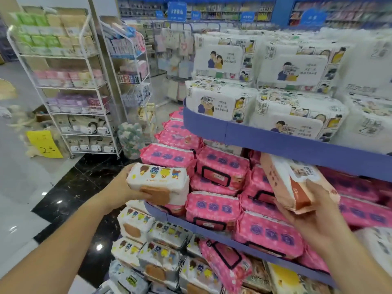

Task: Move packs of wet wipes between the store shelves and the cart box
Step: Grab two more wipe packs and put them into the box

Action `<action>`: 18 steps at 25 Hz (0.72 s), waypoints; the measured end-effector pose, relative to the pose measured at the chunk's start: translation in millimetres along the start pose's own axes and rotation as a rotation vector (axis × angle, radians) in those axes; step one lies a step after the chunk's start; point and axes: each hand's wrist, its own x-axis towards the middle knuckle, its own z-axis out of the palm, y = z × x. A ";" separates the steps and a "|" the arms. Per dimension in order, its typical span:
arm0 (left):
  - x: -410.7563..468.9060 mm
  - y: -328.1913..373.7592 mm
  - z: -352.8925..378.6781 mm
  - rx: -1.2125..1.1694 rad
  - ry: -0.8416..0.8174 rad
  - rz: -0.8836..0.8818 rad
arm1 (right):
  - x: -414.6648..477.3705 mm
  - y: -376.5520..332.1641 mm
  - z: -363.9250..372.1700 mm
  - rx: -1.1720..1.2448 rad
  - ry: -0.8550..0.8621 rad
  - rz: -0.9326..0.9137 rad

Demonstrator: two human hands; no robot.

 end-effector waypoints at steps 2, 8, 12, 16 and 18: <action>-6.4 2.6 2.8 -0.005 0.029 0.000 | -12.0 6.8 0.6 -0.001 0.023 0.000; -45.7 13.8 26.6 -0.066 0.192 0.034 | -51.8 33.7 -5.8 -0.089 -0.082 0.027; -100.1 -3.2 48.4 -0.223 0.415 -0.047 | -78.1 54.3 -18.3 -0.241 -0.223 0.070; -191.4 -38.7 58.7 -0.446 0.590 -0.214 | -108.1 92.0 -26.2 -0.372 -0.330 0.176; -245.2 -58.0 59.0 -0.478 0.669 -0.281 | -121.4 118.0 -29.0 -0.424 -0.374 0.230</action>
